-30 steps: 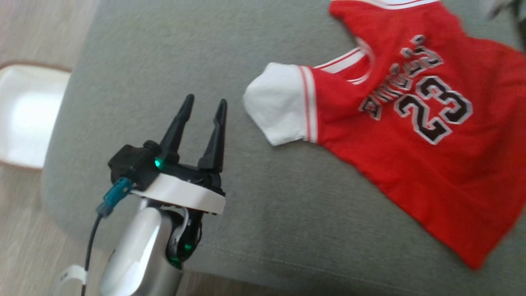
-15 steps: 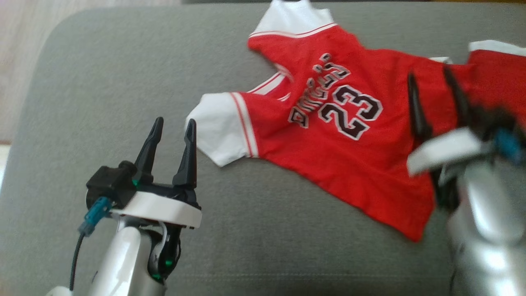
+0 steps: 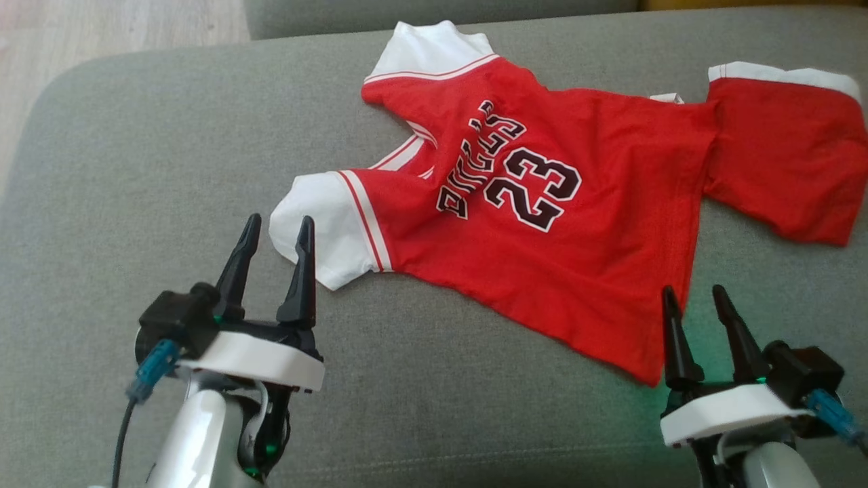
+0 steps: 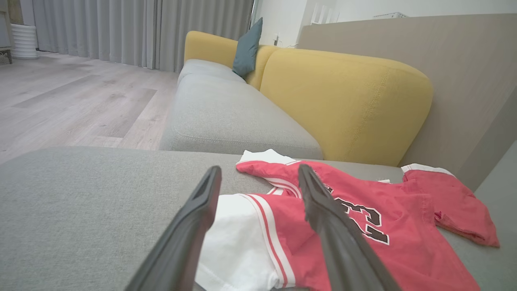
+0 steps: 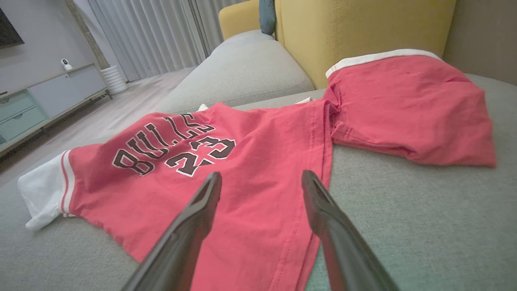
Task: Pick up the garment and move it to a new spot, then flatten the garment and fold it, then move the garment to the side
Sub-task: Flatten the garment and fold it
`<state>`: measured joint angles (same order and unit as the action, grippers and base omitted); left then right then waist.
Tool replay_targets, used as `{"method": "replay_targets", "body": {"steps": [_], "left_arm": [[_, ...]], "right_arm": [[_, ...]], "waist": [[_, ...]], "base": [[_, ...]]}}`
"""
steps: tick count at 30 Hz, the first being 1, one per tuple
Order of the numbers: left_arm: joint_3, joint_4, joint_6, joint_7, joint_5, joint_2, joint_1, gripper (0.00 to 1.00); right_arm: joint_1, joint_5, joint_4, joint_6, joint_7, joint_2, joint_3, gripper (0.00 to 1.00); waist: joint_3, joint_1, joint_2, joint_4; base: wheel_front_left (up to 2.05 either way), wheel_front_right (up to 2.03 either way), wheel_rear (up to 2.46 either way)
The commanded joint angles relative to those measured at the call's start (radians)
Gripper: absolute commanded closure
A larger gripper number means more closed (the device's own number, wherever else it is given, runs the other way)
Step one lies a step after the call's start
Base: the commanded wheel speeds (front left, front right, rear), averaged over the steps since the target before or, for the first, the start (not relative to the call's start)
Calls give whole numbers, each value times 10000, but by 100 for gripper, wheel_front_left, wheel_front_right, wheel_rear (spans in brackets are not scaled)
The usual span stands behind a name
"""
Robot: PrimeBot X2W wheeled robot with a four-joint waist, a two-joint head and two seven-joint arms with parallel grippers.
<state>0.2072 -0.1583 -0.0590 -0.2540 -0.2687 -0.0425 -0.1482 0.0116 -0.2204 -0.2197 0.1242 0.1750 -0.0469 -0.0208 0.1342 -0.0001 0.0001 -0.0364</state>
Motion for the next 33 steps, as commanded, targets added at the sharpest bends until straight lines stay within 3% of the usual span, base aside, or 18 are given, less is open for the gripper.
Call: {"method": "replay_targets", "body": {"steps": [1, 17, 33], "left_arm": [[-410, 286, -46, -78, 102, -77, -350, 0], [-401, 154, -143, -78, 58, -77, -622, 0], [-383, 101, -199, -78, 124, -77, -790, 0]], "right_arm": [[-255, -32, 416, 65, -45, -37, -271, 0], [643, -604, -310, 65, -1970, -34, 124, 0], [344, -1499, -671, 65, -2520, -34, -691, 0]], "waist": [[51, 1, -1, -20], [500, 1, -1, 64], [721, 1, -1, 292]], "base": [[0, 0, 0], [0, 0, 0], [0, 0, 0]]}}
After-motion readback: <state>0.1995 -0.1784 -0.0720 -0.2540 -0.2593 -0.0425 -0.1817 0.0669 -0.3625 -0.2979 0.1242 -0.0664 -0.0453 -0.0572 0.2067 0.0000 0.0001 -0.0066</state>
